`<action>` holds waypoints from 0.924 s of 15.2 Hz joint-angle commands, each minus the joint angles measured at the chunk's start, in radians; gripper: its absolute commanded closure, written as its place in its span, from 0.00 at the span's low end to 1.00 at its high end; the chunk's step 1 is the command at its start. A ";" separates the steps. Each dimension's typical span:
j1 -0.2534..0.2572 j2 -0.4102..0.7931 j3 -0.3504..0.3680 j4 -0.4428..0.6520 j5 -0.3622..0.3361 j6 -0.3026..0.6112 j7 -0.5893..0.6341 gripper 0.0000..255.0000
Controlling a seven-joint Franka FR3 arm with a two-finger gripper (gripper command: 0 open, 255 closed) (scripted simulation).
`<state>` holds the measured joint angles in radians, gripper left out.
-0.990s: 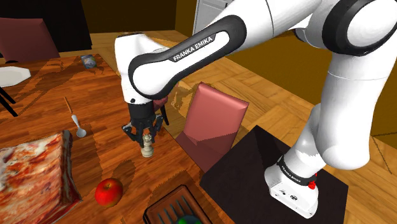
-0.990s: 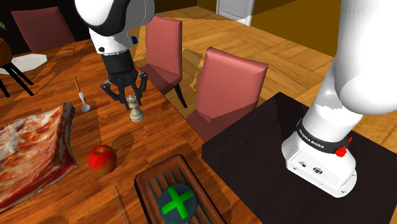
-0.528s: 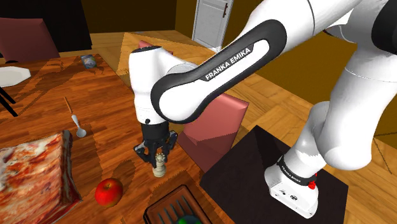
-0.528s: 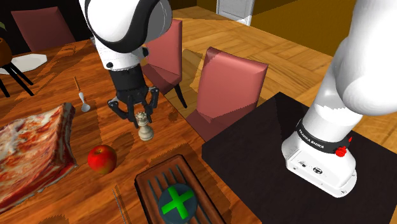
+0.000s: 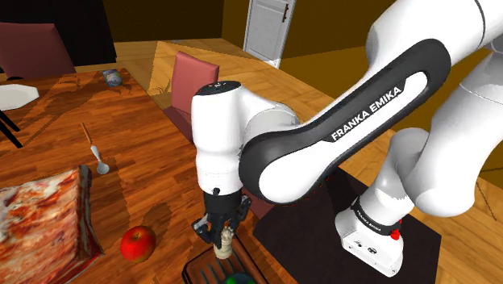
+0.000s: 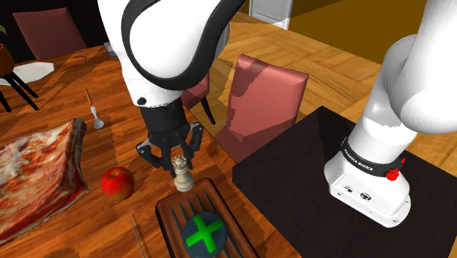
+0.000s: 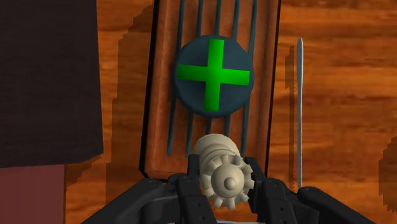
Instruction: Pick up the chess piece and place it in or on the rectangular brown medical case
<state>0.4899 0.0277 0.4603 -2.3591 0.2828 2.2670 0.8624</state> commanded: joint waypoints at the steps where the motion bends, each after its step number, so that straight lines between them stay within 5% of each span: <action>1: 0.025 -0.039 0.026 -0.038 0.032 0.010 0.028 1.00; 6: 0.093 -0.122 0.091 -0.119 0.114 0.037 0.095 1.00; 14: 0.094 -0.017 0.100 -0.147 0.084 0.165 0.100 1.00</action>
<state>0.5822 -0.0022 0.5581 -2.5010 0.3701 2.4128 0.9600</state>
